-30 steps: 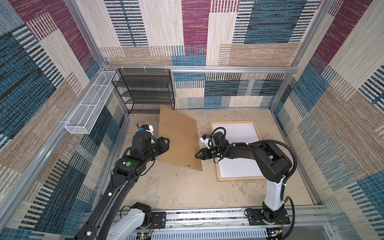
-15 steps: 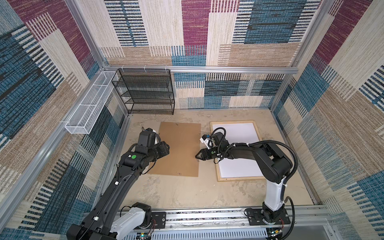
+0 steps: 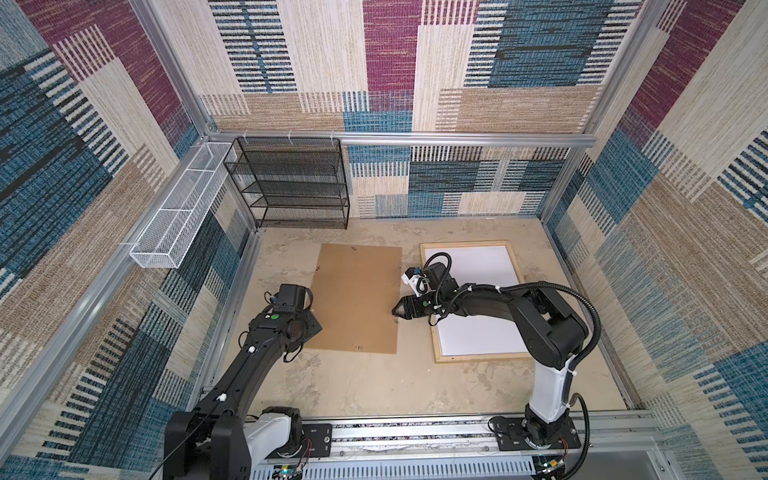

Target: Put the photo into the frame

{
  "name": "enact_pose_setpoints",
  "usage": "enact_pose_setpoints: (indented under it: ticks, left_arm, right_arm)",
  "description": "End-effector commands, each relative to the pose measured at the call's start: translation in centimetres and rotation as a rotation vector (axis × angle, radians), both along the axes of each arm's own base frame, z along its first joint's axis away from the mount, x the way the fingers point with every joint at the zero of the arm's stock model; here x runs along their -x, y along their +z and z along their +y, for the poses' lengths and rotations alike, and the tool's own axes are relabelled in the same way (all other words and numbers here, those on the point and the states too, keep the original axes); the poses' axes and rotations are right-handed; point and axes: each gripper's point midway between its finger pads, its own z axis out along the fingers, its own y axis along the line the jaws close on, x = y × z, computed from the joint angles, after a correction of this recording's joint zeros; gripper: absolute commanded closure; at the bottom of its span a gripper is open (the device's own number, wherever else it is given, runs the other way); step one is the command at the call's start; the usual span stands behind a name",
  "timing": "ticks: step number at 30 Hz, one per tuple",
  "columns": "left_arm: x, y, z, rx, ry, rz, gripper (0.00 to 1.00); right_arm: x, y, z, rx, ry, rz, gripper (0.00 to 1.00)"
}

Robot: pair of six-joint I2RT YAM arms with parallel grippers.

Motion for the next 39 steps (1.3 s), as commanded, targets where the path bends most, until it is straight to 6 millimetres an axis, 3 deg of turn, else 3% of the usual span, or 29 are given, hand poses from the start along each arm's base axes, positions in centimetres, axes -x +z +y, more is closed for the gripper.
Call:
enact_pose_setpoints:
  ticks: [1, 8, 13, 22, 27, 32, 39]
  left_arm:
    - [-1.6, -0.8, 1.2, 0.002, 0.106, -0.045, 0.42]
    - [-2.3, -2.3, 3.5, -0.045, 0.172, -0.016, 0.43]
    - [-2.6, -2.9, 4.0, -0.047, 0.169, -0.005, 0.43]
    - [-4.1, -6.1, 1.1, 0.087, 0.036, 0.089, 0.51]
    - [-3.9, -6.4, -0.5, 0.157, 0.004, 0.076, 0.53]
    - [-2.5, -5.9, -2.5, 0.204, -0.037, 0.064, 0.54]
    - [1.1, -6.7, -5.0, 0.241, -0.072, 0.082, 0.54]
  right_arm:
    - [0.4, -2.6, -1.9, 0.123, -0.053, 0.053, 0.30]
    - [-0.2, -3.1, -2.4, 0.166, -0.075, 0.049, 0.26]
    - [-0.8, -3.2, -2.1, 0.171, -0.080, 0.053, 0.26]
    - [-1.8, -2.8, -1.8, 0.181, -0.081, 0.034, 0.26]
    - [-2.8, -2.7, -2.4, 0.219, -0.092, 0.012, 0.26]
    - [-4.3, -3.2, -3.4, 0.249, -0.103, 0.015, 0.26]
    - [-6.7, -3.6, -3.9, 0.254, -0.114, -0.001, 0.26]
